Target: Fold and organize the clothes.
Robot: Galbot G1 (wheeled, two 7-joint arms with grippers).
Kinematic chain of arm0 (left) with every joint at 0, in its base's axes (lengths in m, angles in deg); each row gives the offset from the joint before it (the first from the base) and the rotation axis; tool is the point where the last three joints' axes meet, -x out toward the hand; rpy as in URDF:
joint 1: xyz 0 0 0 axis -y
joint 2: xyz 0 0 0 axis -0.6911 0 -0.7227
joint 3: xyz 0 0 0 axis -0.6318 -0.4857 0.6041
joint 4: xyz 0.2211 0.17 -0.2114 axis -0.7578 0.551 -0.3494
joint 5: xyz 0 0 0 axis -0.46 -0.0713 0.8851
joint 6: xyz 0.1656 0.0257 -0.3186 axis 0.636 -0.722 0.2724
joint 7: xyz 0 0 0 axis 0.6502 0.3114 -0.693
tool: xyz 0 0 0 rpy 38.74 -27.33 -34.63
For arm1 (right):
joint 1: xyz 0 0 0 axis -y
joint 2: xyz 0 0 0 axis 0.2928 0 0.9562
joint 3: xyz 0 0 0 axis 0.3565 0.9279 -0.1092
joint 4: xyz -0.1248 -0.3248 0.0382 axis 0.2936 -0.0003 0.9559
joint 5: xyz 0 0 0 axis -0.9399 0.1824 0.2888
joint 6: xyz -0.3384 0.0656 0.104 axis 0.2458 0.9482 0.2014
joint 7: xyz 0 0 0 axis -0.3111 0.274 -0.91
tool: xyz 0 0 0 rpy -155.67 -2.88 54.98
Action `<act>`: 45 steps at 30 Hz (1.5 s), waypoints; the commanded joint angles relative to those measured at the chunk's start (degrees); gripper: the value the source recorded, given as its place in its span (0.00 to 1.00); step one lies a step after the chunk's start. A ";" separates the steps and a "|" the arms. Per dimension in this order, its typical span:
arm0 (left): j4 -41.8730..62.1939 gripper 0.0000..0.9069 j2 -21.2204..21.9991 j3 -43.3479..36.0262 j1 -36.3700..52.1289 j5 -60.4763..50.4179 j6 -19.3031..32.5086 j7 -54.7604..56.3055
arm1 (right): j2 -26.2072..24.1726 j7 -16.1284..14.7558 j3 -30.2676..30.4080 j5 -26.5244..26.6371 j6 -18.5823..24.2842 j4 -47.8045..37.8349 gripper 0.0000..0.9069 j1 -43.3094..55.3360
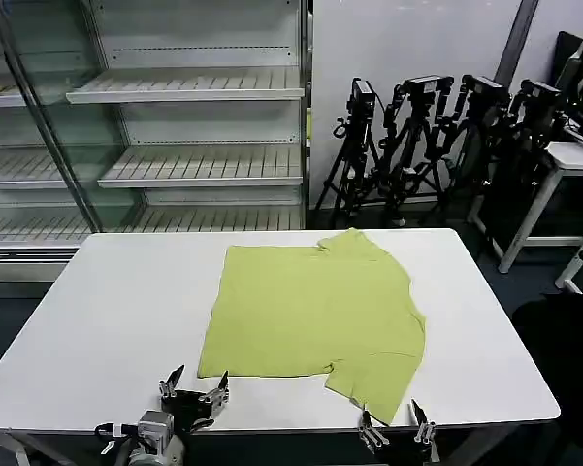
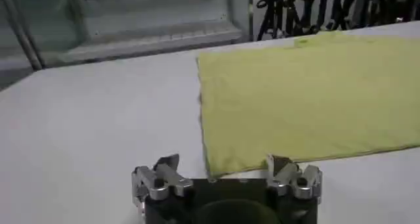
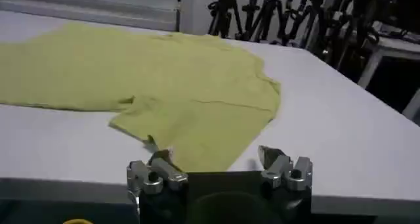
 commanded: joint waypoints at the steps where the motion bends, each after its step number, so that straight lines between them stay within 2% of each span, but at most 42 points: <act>1: 1.20 0.02 -0.12 -0.16 0.96 2.60 -0.21 0.14 | 0.44 0.21 0.26 2.30 -0.40 -0.57 0.01 -0.19; 12: 1.86 0.02 -0.15 0.09 1.03 5.90 -0.41 0.02 | 0.48 -0.19 0.03 3.44 -0.08 -0.18 0.00 -0.29; 18: 0.67 0.02 -0.12 0.35 0.58 6.40 -0.02 0.22 | 0.28 -0.89 -0.12 3.39 2.02 0.79 0.00 -1.09; 26: -7.47 0.02 -0.28 1.49 -3.14 6.22 0.73 0.36 | -1.41 -2.09 -1.34 3.26 5.40 6.94 0.00 -4.63; 33: -13.00 0.02 -0.78 2.80 -4.92 6.18 0.55 0.33 | -2.01 -2.55 -2.17 4.05 5.46 11.81 0.00 -5.02; 36: -14.19 0.02 -1.65 3.29 -4.65 6.34 0.53 0.14 | -2.44 -3.10 -3.53 6.50 4.99 12.94 0.00 -2.67; 45: -10.99 0.02 -4.28 3.17 -0.32 7.55 0.83 -0.61 | -6.42 -2.98 -8.36 15.22 1.61 8.69 0.00 9.82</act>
